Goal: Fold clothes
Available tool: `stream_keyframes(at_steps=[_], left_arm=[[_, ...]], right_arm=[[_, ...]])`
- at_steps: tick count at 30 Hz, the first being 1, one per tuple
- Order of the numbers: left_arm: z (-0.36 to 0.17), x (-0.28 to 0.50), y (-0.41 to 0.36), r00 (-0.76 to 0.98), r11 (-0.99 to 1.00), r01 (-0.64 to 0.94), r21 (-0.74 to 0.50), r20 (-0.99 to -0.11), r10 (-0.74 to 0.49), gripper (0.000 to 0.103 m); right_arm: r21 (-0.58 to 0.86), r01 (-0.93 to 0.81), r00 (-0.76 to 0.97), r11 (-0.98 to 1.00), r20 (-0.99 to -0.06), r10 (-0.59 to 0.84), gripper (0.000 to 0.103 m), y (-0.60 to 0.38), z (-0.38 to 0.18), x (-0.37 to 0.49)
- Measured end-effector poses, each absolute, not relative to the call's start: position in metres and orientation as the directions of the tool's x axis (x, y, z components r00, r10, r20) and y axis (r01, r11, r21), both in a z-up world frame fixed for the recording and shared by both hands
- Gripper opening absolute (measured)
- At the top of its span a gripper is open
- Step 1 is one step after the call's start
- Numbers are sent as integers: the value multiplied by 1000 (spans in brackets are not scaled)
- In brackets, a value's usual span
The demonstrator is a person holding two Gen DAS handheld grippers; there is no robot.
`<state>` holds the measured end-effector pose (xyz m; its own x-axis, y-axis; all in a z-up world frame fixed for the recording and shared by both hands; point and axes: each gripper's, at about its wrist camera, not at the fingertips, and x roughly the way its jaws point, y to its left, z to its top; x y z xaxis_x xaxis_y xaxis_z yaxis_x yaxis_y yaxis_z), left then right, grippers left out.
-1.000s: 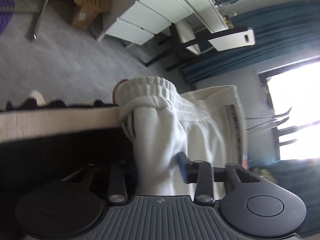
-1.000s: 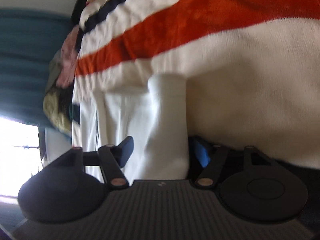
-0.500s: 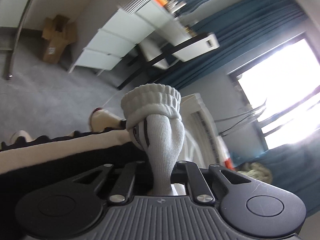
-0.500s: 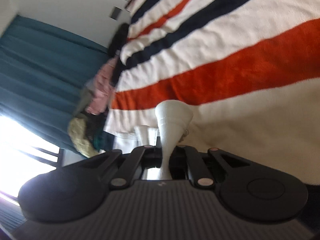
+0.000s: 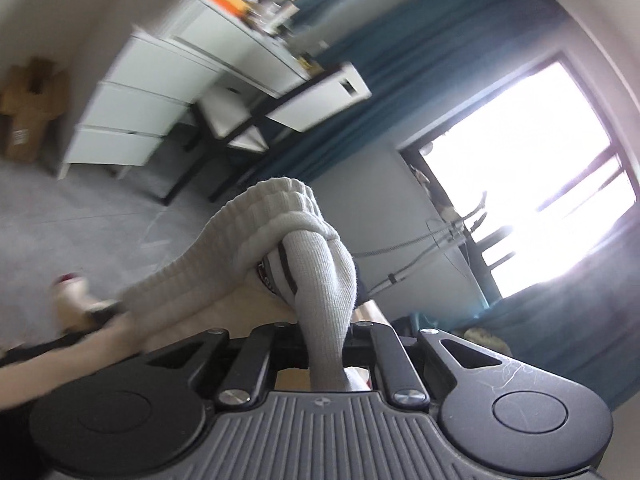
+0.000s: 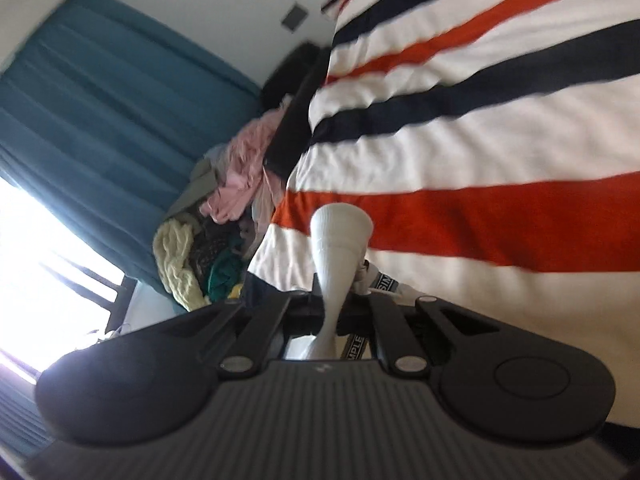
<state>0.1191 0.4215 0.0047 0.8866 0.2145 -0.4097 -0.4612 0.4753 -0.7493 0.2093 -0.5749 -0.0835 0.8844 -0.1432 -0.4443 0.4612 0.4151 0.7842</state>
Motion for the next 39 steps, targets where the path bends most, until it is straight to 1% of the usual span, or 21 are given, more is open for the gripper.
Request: stream_keyframes(at_steps=[4,8,12,13,14,15,17,19,21,22,23,24,25,26,28,29,31,33,36,39], left_arm=[[-7,229,428,854,489,-514,-705,-473,215,10],[-34,324,430,781,534,-597,-599,-586,217,11],[-59,371,433,734,538,-629,-561,-657,173,13],[-61,374,435,731,544,-627,-558,-663,163,14],[-63,376,436,731,550,-622,-558,-665,153,16],[-65,374,437,742,551,-610,-570,-655,143,20],[-68,368,439,763,558,-582,-592,-635,123,21],[-69,353,438,762,582,-569,-581,-638,109,24],[-66,337,436,757,610,-560,-560,-645,102,33],[-63,325,434,766,618,-545,-566,-636,93,37],[-59,315,431,778,625,-527,-576,-623,82,46],[-56,300,426,791,629,-507,-589,-608,68,53],[-54,283,422,805,632,-486,-603,-591,55,56],[-51,267,417,818,635,-465,-617,-574,41,60],[-53,227,406,839,612,-450,-650,-542,42,68],[-56,206,399,846,590,-451,-670,-532,42,76],[-66,170,389,856,547,-439,-713,-516,14,77],[-78,147,382,850,503,-426,-752,-523,-60,77],[-92,130,374,792,438,-474,-764,-587,-168,75],[-102,114,370,809,388,-480,-787,-568,-151,75]], right_arm=[[687,528,839,499,-511,-185,6,-555,-88,315],[576,603,776,551,-584,-239,6,-533,-124,402],[512,649,728,562,-632,-266,6,-524,-160,444],[501,654,723,567,-634,-274,6,-522,-164,447],[491,653,723,577,-632,-281,6,-520,-166,449],[482,649,726,589,-624,-289,7,-517,-167,448],[463,637,736,616,-604,-307,8,-511,-165,443],[445,628,742,639,-589,-320,9,-507,-164,437],[466,612,754,639,-588,-294,10,-510,-164,432],[491,591,767,640,-587,-258,14,-513,-164,429],[527,556,784,642,-589,-196,21,-516,-164,427],[569,513,798,642,-592,-113,37,-518,-165,424],[613,467,810,638,-586,-30,49,-519,-165,418],[642,427,823,637,-568,21,53,-517,-163,408],[670,359,847,650,-527,75,61,-509,-153,382],[674,335,853,659,-513,91,62,-506,-148,368],[693,306,860,653,-495,122,62,-503,-140,339],[725,299,864,620,-482,147,63,-505,-136,309],[767,304,856,565,-481,192,62,-509,-133,271],[788,285,845,545,-475,245,62,-508,-136,240]])
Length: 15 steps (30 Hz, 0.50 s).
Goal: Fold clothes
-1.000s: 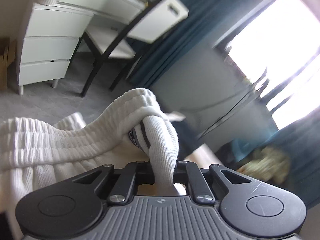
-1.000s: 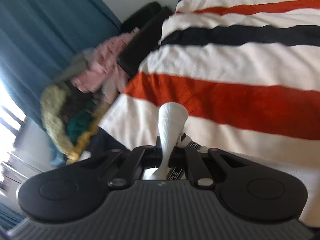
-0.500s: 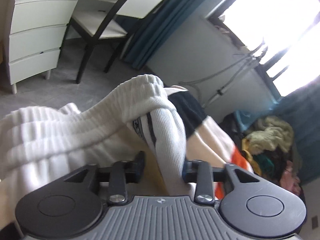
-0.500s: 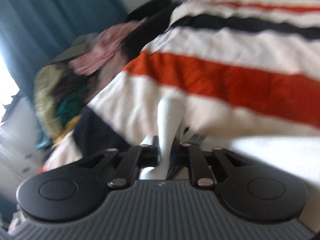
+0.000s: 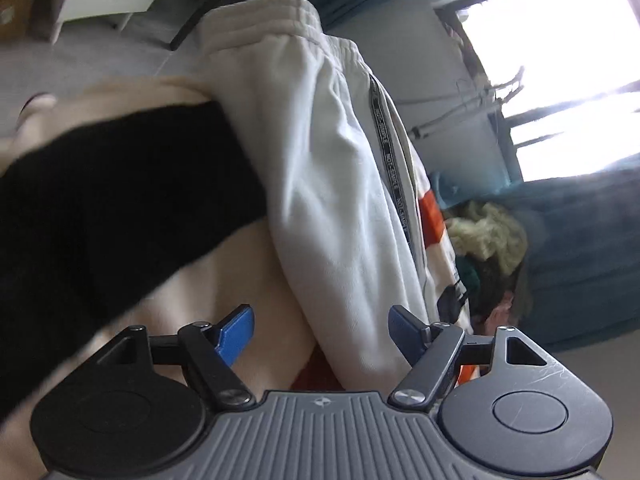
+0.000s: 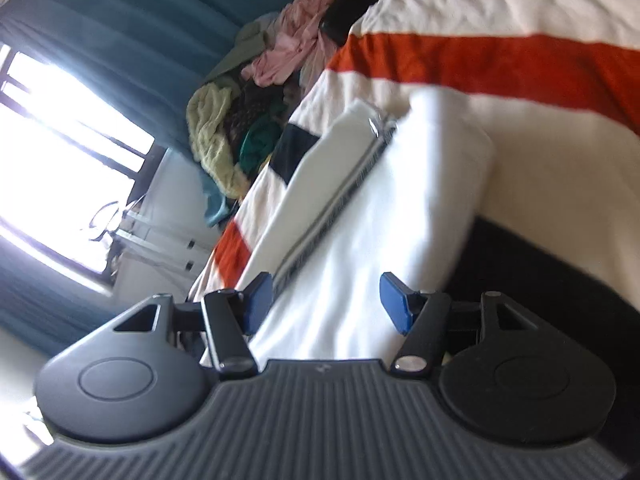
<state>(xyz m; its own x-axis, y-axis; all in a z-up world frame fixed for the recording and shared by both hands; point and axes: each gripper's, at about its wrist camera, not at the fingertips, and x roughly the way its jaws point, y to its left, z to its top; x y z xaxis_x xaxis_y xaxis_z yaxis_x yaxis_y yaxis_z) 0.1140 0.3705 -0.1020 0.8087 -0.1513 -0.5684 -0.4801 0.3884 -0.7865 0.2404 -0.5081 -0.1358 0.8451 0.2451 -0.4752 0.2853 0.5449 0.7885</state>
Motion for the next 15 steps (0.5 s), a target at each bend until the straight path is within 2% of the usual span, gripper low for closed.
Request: stream_keyframes(at_steps=[5,6,9,13,15], left_arm=[[-125,108,369,843,346,-455,-820,-522,-128,73],[-129,110,371,849,339,-453,-824,-515,-118,66],[-141,119,381,872,312,-434,-845,-481,-89,57],[-149,137,398,899,304,-408,-861,-436,-28,53],[-153,149,410,903,291,-409,-865,-430,-9,45]], right_arm=[[824,312,815,474,-488,312,62,-510,-165,214],[821,318,813,475,-494,309,62,-511,-168,215],[828,302,828,472,-474,301,62,-512,-176,226],[818,329,861,472,-465,206,61,-516,-190,247],[824,335,880,456,-446,161,58,-523,-198,258]])
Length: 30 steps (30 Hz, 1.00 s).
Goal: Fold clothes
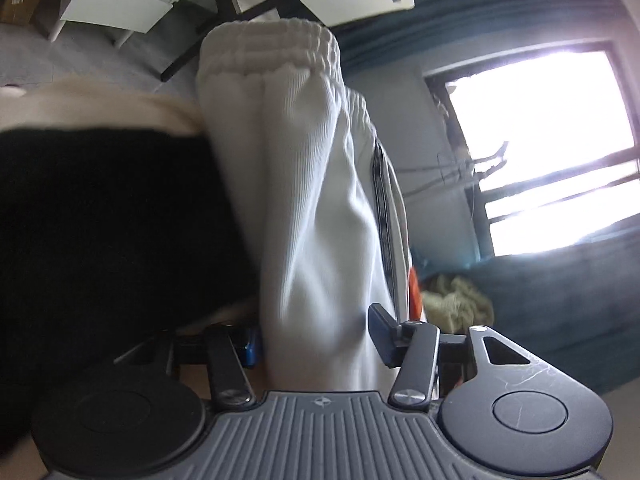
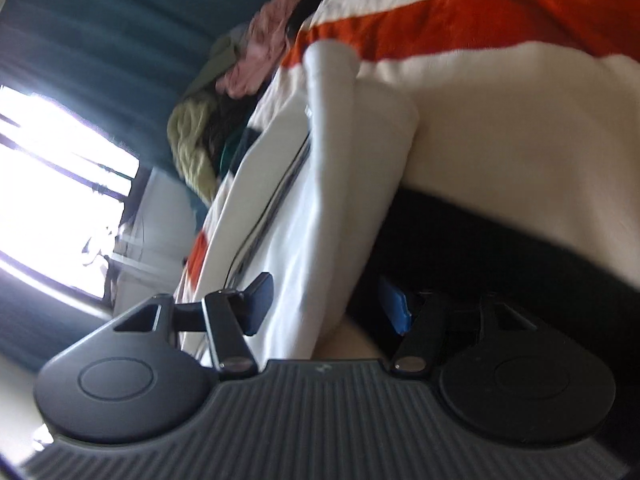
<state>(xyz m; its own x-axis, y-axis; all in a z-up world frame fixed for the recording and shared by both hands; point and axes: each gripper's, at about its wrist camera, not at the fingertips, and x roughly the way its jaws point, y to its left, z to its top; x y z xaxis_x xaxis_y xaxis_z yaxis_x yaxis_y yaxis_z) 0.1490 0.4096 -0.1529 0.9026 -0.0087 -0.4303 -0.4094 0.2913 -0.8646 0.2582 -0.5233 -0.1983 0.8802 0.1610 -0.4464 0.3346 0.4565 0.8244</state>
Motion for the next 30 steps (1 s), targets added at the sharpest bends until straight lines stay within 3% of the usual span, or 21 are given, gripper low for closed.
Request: stream_keyframes(at_steps=[3,6,8,13,20,30], left_arm=[[-153,157,424,911,318,-402,-859,-410,45,32],[-152,158,430,919,328,-389,-861,-389,69,19],[-150,155,432,920,314,-389,-866,-383,81,16],[-128,127,433,924,369,-379,-849,-365,110,12],[-104,71,418,938,418,-345,-840,-329,113,11],[-84,-38,409,915,379,-389,-840,-399,55,11]], right_arm=[[841,335,909,425,-407,90,53,-535,-211,272],[815,376,908,442,-420,1,35,-541,-217,282],[802,391,906,452,-421,-36,35,-540,-216,284],[817,394,903,421,-429,-13,14,-545,-205,278],[831,352,919,431,-395,12,12,-557,-173,223],[815,408,894,412,-448,0,12,-586,-162,134]])
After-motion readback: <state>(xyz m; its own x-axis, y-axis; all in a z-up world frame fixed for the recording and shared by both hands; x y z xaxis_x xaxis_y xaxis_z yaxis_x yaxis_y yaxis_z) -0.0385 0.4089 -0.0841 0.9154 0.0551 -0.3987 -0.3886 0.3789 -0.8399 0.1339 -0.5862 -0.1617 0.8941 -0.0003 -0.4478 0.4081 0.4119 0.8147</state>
